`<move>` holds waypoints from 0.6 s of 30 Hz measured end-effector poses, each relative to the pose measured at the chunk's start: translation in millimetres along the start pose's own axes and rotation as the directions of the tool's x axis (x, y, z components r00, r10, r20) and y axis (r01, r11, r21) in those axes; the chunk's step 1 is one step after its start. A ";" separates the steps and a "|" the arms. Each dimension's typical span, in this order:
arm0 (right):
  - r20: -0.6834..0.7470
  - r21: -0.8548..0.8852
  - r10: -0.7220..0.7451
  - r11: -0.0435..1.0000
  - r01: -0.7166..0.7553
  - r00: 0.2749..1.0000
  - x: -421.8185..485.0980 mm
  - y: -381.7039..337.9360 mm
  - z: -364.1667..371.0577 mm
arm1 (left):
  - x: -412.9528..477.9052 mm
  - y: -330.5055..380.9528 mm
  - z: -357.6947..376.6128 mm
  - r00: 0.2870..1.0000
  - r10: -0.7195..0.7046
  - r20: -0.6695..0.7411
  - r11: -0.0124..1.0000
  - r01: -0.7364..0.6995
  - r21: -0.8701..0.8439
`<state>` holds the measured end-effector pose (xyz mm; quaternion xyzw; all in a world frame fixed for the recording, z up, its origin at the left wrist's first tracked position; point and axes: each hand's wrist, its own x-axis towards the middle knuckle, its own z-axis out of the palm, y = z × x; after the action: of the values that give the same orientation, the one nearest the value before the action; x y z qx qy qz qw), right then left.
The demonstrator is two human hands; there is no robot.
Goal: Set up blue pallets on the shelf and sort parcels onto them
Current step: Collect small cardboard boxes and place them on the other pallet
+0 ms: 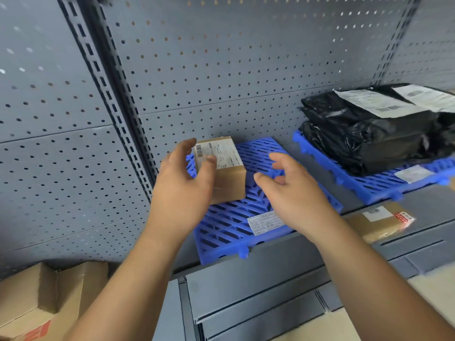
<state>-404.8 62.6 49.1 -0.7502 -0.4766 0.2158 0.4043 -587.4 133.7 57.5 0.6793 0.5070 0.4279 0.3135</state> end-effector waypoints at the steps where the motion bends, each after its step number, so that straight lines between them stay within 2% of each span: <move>1: -0.019 -0.020 -0.005 1.000 0.005 1.000 -2.8 3.0 -4.7 | -3.6 5.3 3.5 0.999 0.034 0.003 0.999 -0.034 0.020; 10: -0.225 -0.151 -0.054 0.988 0.020 0.973 -31.0 48.3 -73.6 | -39.8 67.1 65.5 0.951 0.293 0.103 0.943 -0.305 0.135; 15: -0.334 -0.211 -0.019 0.976 -0.055 0.942 -53.4 94.7 -140.2 | -73.6 105.0 138.4 0.895 0.362 0.260 0.906 -0.403 0.128; 18: -0.398 -0.254 0.021 0.958 -0.132 0.917 -73.3 130.5 -190.4 | -101.0 130.7 192.2 0.838 0.397 0.374 0.884 -0.459 0.088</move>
<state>-232.4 -107.4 49.0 -0.8451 -0.3817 0.0090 0.3741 -371.7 0.8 59.3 0.8646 0.3140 0.3153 0.2333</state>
